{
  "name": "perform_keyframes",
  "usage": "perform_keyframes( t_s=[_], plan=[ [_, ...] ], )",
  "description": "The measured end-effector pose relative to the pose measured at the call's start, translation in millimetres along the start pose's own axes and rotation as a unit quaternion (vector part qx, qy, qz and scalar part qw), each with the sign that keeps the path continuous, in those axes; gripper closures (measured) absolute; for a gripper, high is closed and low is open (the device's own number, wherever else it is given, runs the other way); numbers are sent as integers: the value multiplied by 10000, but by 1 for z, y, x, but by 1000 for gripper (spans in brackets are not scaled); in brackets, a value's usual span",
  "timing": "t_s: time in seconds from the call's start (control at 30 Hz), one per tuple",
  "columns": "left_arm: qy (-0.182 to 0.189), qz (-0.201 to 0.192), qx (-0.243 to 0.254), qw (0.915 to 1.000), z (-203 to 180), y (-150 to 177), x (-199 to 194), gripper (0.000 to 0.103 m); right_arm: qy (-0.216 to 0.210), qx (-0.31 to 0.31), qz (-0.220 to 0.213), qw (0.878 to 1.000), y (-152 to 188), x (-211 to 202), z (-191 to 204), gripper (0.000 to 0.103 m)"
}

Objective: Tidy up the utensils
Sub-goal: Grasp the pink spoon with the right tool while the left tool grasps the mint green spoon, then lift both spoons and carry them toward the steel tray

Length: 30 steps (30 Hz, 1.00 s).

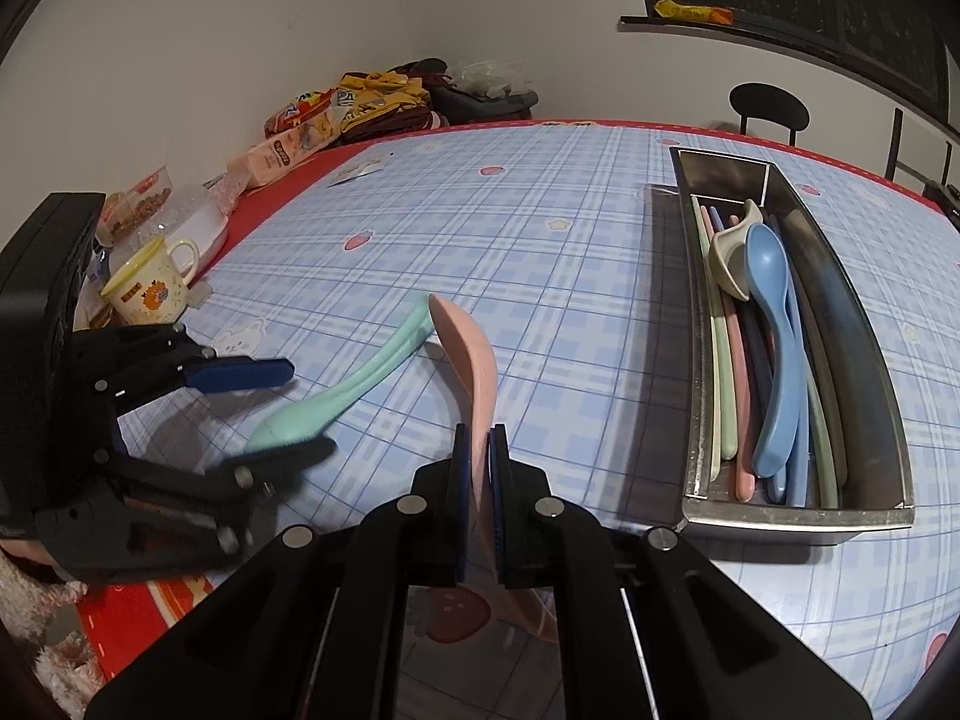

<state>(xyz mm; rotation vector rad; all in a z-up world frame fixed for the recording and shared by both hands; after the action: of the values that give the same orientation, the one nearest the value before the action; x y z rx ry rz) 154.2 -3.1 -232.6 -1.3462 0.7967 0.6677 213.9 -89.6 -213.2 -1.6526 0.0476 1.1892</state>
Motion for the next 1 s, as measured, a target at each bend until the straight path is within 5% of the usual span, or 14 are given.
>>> perform_keyframes(
  t_s=[0.17,0.33,0.8,0.87,1.0],
  plan=[
    [493,-2,-709,9963,24,1,-9,73,-21,-5,0,10000,0,0,0,96],
    [1060,82,-1606,9813,53,6,-10,73,-20,-5,10,10000,0,1,0,96],
    [1176,74,-2187,9687,89,11,-12,73,-44,11,33,10000,0,2,1,96],
    [1341,92,-2435,9605,99,12,-10,73,-44,12,32,10000,0,2,1,96],
    [1897,132,-3202,9281,123,16,-5,76,-57,10,35,10000,0,3,1,96]
  ],
)
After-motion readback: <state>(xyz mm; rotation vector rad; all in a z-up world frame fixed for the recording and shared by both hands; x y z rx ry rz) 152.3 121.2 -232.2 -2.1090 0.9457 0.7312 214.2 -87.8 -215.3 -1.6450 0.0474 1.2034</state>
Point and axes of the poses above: each gripper's, at about its wrist camera, not at the fingertips, and x roughly the way its jaws point, z to its left, y to its underside, the point moved 6 cm from there along x, roughly the way its jaws point, and after that the axes turned 13 degrees about -x, right-handed, at the moved point
